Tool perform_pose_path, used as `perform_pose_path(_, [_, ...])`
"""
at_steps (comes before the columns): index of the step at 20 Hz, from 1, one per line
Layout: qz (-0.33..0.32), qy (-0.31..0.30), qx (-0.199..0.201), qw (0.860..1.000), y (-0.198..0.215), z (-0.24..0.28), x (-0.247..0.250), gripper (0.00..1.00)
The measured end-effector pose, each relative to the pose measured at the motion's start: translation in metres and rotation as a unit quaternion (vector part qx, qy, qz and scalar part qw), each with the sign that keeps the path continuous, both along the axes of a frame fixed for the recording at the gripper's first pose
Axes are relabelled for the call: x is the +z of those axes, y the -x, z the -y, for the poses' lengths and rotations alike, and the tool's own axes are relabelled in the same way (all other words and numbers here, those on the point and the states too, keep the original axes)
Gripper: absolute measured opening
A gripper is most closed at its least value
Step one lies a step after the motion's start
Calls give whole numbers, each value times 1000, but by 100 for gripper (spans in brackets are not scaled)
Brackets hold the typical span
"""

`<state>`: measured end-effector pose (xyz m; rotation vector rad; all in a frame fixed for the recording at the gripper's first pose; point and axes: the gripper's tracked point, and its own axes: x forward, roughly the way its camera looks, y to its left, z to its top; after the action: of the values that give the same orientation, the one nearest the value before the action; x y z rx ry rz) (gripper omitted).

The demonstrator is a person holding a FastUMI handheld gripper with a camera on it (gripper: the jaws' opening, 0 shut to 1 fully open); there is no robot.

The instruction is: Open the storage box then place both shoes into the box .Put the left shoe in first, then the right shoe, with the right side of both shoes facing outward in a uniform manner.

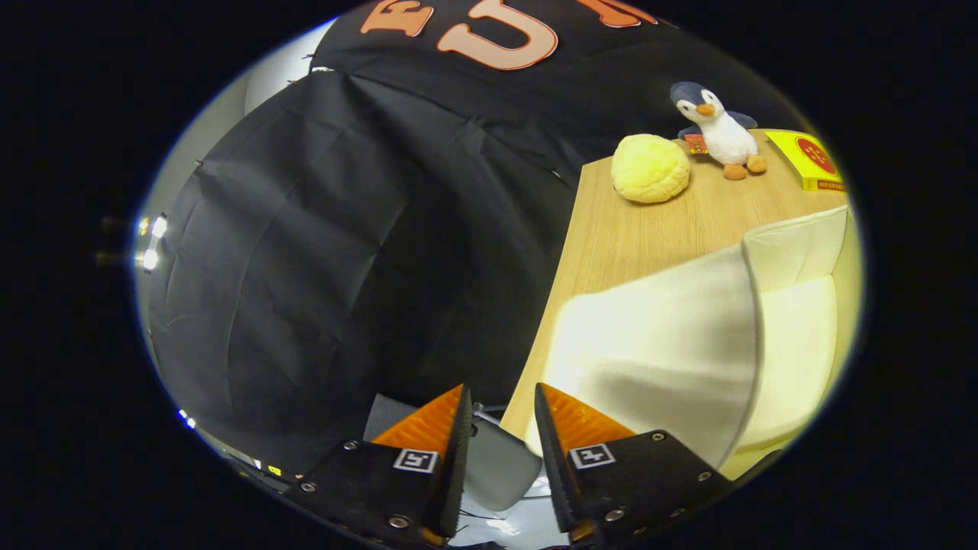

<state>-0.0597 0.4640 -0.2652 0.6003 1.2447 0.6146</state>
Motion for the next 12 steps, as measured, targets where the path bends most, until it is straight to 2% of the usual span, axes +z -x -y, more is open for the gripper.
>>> perform_pose_path(2, [22, 13, -3, 1000, -5, 28, 1, 61])
perform_pose_path(6, [81, 28, -15, 996, -17, 95, 22, 81])
perform_pose_path(12, [162, 101, -57, 980, -27, 219, 41, 94])
